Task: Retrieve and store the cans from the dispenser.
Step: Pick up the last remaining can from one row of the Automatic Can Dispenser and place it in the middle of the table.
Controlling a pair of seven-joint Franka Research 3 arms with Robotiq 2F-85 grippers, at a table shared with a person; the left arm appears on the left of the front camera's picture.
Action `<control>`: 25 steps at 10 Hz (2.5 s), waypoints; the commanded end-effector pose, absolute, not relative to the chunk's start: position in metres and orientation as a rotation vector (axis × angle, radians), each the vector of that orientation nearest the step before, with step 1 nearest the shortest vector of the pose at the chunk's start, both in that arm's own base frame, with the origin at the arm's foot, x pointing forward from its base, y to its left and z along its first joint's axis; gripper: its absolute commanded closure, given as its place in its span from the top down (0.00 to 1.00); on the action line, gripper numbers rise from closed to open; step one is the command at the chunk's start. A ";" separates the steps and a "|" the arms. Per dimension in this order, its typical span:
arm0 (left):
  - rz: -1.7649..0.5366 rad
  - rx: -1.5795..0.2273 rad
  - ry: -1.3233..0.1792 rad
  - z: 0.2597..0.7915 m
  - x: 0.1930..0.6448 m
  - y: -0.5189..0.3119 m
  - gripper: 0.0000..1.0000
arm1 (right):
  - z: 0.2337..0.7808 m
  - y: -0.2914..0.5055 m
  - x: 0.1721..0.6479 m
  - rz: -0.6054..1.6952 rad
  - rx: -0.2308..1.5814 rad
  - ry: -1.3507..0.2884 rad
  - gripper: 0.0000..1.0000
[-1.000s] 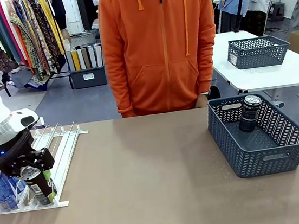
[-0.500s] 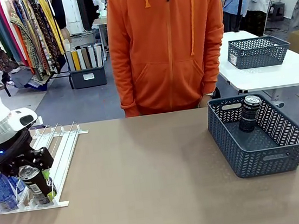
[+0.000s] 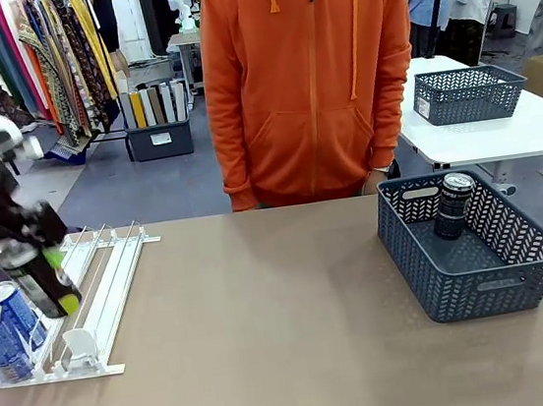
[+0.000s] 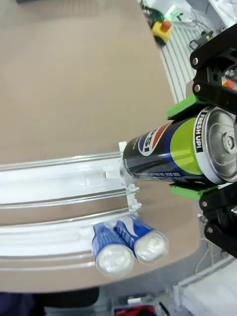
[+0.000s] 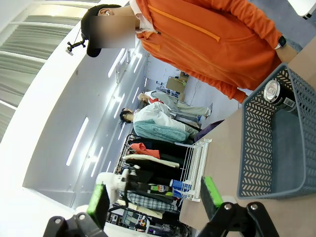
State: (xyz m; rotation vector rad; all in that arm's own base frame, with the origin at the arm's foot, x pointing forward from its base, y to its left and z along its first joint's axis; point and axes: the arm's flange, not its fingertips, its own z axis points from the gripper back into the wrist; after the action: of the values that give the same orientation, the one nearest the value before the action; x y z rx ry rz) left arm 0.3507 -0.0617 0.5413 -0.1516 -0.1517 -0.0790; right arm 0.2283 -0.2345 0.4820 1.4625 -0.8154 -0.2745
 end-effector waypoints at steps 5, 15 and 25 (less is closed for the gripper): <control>-0.006 -0.257 -0.170 0.601 0.334 -0.045 0.00 | 0.485 -0.234 0.230 -0.261 1.473 -0.844 1.00; -0.322 -0.068 -0.209 0.559 0.455 -0.257 0.00 | 0.485 -0.234 0.230 -0.261 1.473 -0.844 1.00; -0.497 -0.137 0.020 0.413 0.553 -0.382 0.00 | 0.485 -0.234 0.230 -0.261 1.473 -0.844 1.00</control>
State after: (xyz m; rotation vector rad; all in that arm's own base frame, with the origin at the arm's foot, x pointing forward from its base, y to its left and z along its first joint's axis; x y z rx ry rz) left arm 0.5527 -0.3892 0.4039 -0.1075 0.0195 -0.4855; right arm 0.2283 -0.2344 0.4822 1.4626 -0.8154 -0.2739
